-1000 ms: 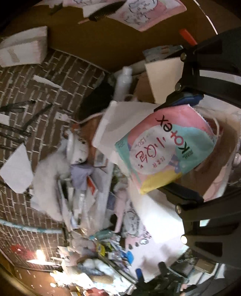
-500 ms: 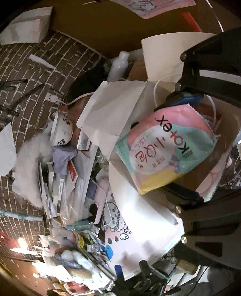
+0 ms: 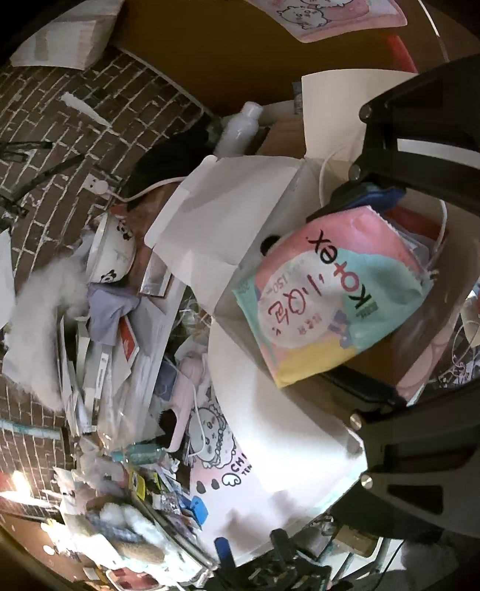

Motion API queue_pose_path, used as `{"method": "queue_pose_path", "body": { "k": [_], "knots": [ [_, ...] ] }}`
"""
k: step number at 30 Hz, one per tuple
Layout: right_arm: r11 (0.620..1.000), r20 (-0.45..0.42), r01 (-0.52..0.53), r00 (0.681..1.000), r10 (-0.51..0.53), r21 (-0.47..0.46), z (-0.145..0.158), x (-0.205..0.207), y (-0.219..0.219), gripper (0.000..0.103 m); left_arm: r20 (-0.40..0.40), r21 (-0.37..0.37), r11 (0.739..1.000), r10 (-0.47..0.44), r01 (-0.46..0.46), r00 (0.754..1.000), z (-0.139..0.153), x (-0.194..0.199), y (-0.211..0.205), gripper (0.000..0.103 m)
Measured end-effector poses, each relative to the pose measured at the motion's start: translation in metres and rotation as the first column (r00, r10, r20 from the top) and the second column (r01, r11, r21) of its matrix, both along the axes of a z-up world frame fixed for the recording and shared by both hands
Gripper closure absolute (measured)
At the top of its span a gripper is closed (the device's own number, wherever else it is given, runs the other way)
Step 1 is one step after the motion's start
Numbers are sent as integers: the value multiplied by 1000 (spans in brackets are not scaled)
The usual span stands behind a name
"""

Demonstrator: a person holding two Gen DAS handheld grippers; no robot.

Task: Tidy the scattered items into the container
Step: 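Lower the Kotex pack into the bag and open the right gripper, then withdraw the right gripper from the bag back over the table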

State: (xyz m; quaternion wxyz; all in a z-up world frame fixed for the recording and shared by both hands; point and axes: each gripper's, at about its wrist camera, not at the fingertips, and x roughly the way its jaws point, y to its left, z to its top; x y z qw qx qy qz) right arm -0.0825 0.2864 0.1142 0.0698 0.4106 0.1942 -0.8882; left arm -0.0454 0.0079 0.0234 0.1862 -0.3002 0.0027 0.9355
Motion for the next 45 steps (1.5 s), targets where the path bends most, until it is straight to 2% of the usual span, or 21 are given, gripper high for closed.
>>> {"method": "queue_pose_path", "body": {
  "k": [5, 7, 9, 18, 22, 30, 38, 42, 45],
  "knots": [
    [1000, 23, -5, 1000, 6, -20, -1, -1, 1, 32, 4, -2, 1000, -1, 1, 1000, -2, 0, 2, 1],
    [1000, 22, -4, 1000, 5, -17, 0, -1, 0, 28, 6, -1, 1000, -3, 3, 1000, -2, -1, 2, 1],
    [1000, 12, 0, 1000, 0, -22, 2, 0, 1, 20, 6, -1, 1000, -5, 5, 1000, -2, -1, 2, 1],
    [995, 5, 11, 1000, -10, -96, 13, 1, 8, 12, 6, -1, 1000, -4, 4, 1000, -2, -1, 2, 1],
    [988, -5, 23, 1000, -25, -152, 20, 1, 11, 11, 6, 1, 1000, -5, 5, 1000, -1, -1, 2, 1],
    [985, -22, 42, 999, -47, -166, 27, -1, 12, 11, 6, 0, 1000, -6, 6, 1000, -1, 0, 2, 1],
    [972, -59, 37, 997, -52, -230, 43, 2, 13, 11, 5, 2, 1000, -3, 3, 1000, -1, -1, 2, 1],
    [971, -108, 13, 993, -40, -239, 51, 9, 3, 11, 0, 15, 1000, 0, 0, 1000, 3, 0, 2, 1],
    [973, -176, 7, 983, -49, -229, 52, 16, -7, 11, -6, 28, 1000, 8, -8, 1000, 7, 3, 0, 1]
  ]
}}
